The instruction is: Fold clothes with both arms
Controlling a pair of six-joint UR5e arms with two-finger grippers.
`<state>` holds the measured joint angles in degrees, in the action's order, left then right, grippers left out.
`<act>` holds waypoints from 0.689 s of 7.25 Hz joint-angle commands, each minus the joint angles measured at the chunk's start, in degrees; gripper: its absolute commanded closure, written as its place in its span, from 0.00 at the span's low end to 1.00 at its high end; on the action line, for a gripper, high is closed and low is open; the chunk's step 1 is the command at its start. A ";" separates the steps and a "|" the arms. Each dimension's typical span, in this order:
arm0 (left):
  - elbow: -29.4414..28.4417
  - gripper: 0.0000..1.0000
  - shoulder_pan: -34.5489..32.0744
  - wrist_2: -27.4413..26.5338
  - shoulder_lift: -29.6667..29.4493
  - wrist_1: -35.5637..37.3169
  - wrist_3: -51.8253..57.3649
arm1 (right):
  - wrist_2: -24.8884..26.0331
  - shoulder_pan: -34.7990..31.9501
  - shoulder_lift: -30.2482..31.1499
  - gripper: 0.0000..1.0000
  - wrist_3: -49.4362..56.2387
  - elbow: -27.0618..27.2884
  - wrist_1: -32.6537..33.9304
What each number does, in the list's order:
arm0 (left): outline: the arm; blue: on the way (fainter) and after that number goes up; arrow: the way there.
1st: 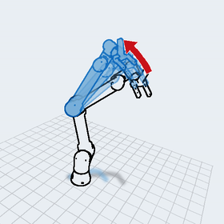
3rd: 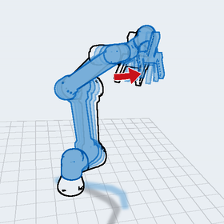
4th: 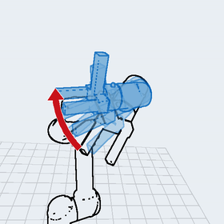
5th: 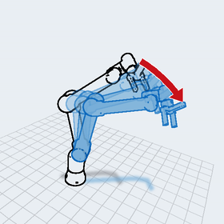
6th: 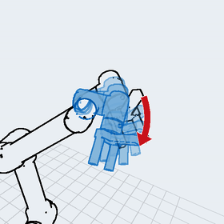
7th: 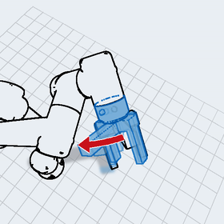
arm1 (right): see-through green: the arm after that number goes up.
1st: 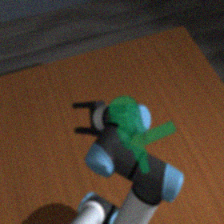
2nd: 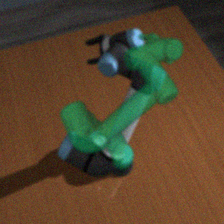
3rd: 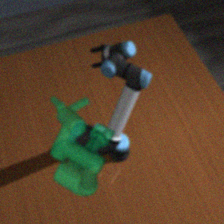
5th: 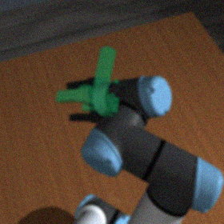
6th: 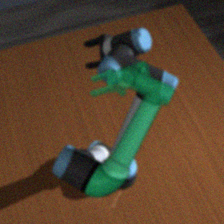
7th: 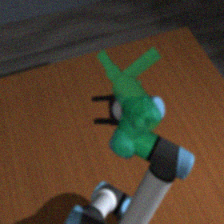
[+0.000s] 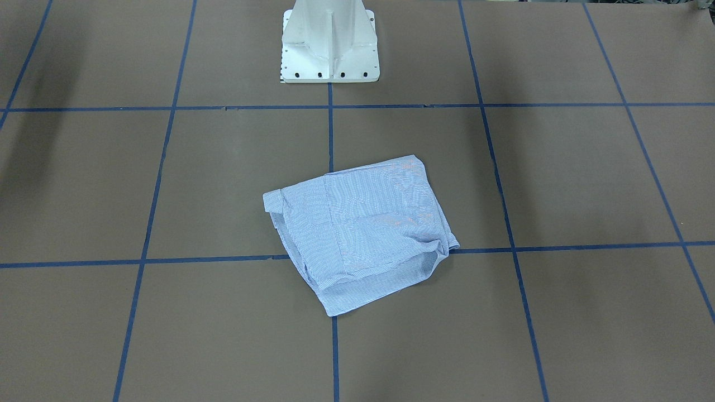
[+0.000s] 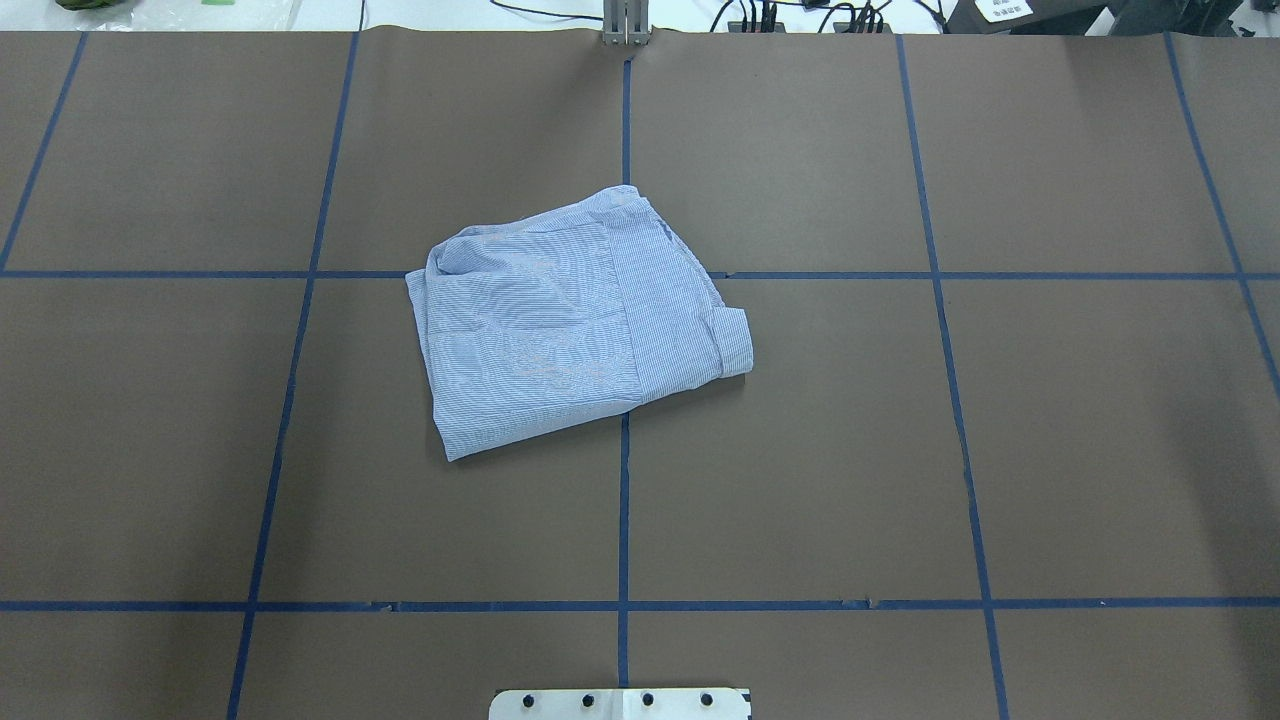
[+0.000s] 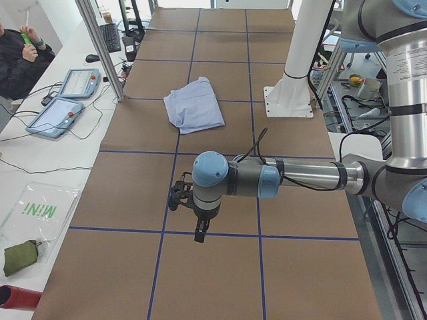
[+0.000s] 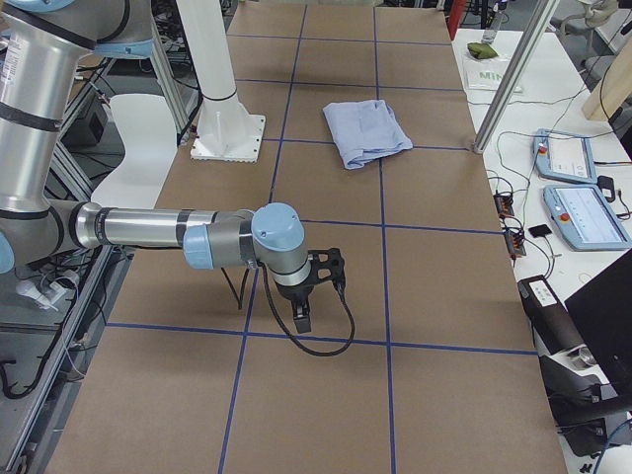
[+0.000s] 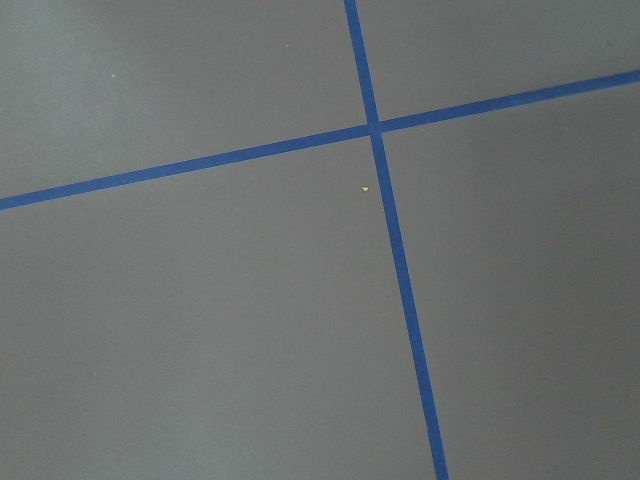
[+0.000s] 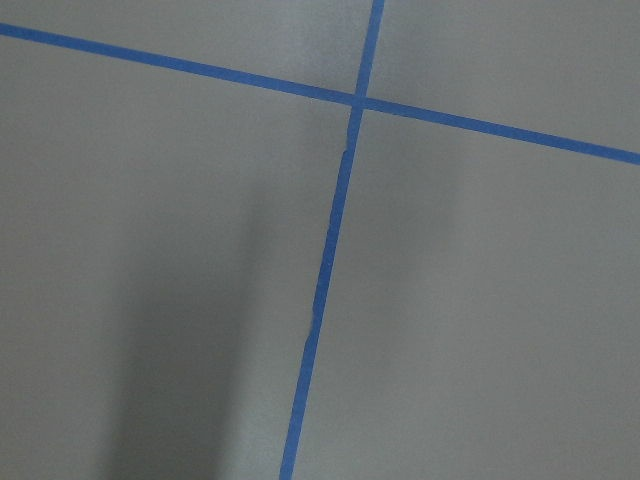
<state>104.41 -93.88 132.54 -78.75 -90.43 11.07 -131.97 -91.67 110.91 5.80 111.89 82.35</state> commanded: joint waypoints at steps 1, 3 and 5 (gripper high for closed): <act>0.00 0.00 0.01 0.00 0.00 -0.01 0.09 | 0.04 0.00 0.01 0.00 0.00 0.00 0.00; 0.00 0.00 0.01 0.00 0.00 -0.01 0.09 | -0.04 0.00 0.01 0.00 0.00 0.00 0.00; -0.70 0.00 0.01 0.00 0.09 -0.01 0.00 | -0.22 0.00 0.01 0.00 0.00 0.00 -0.09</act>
<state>104.17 -93.87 132.54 -78.70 -90.44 11.07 -132.05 -91.67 110.92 5.80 111.89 82.33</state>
